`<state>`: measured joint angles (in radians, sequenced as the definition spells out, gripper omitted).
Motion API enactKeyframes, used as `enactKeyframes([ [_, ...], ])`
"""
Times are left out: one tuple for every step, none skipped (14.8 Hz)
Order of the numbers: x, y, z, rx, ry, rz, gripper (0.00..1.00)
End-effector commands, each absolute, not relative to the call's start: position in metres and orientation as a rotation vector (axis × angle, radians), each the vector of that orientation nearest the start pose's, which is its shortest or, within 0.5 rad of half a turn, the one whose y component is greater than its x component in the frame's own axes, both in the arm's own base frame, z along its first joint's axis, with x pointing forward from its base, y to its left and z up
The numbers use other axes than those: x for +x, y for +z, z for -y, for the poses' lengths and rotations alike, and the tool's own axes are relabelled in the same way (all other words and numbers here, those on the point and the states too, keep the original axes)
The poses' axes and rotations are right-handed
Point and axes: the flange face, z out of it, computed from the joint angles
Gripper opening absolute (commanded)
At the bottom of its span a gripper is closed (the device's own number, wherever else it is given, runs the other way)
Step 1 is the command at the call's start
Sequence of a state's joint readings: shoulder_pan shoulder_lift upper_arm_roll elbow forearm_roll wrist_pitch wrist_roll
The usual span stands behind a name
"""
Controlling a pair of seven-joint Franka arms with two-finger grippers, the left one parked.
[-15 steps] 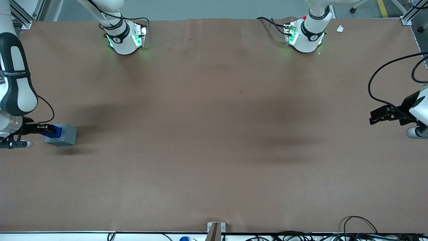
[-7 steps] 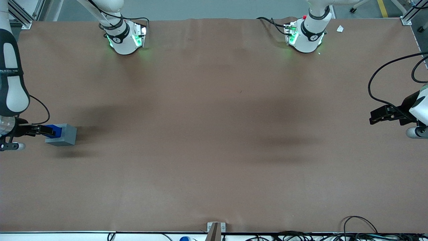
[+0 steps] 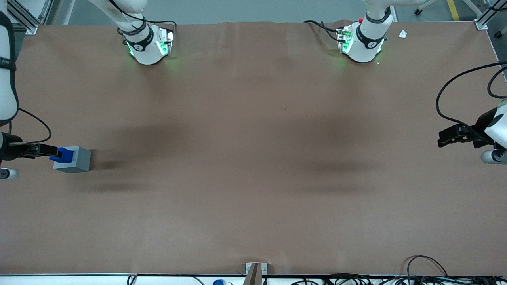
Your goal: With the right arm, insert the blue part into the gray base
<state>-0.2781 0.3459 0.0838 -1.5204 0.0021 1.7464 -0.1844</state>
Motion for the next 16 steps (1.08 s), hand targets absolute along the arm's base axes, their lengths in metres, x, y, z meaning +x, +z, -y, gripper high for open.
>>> enactKeyframes([
  [0.633, 0.493, 0.107, -3.104, 0.129, -0.094, 1.00],
  [0.630, 0.509, 0.097, -3.113, 0.093, -0.079, 1.00],
  [0.626, 0.519, 0.091, -3.117, 0.091, -0.081, 1.00],
  [0.619, 0.530, 0.088, -3.116, 0.101, -0.107, 1.00],
  [0.613, 0.542, 0.079, -3.117, 0.107, -0.133, 1.00],
  [0.608, 0.552, 0.063, -3.124, 0.111, -0.137, 1.00],
  [0.604, 0.559, 0.051, -3.142, 0.120, -0.132, 1.00],
  [0.600, 0.569, 0.043, -3.172, 0.107, -0.141, 1.00],
  [0.598, 0.577, 0.036, -3.187, 0.084, -0.160, 1.00],
  [0.599, 0.581, 0.035, -3.186, 0.067, -0.180, 1.00],
  [0.601, 0.593, 0.032, -3.184, 0.027, -0.184, 1.00],
  [0.603, 0.604, 0.031, -3.184, -0.002, -0.172, 1.00],
  [0.602, 0.607, 0.030, -3.186, 0.000, -0.170, 1.00],
  [0.602, 0.607, 0.030, -3.184, 0.000, -0.168, 1.00],
  [0.602, 0.607, 0.030, -3.184, 0.005, -0.168, 1.00],
  [0.602, 0.606, 0.030, -3.183, 0.008, -0.165, 1.00],
])
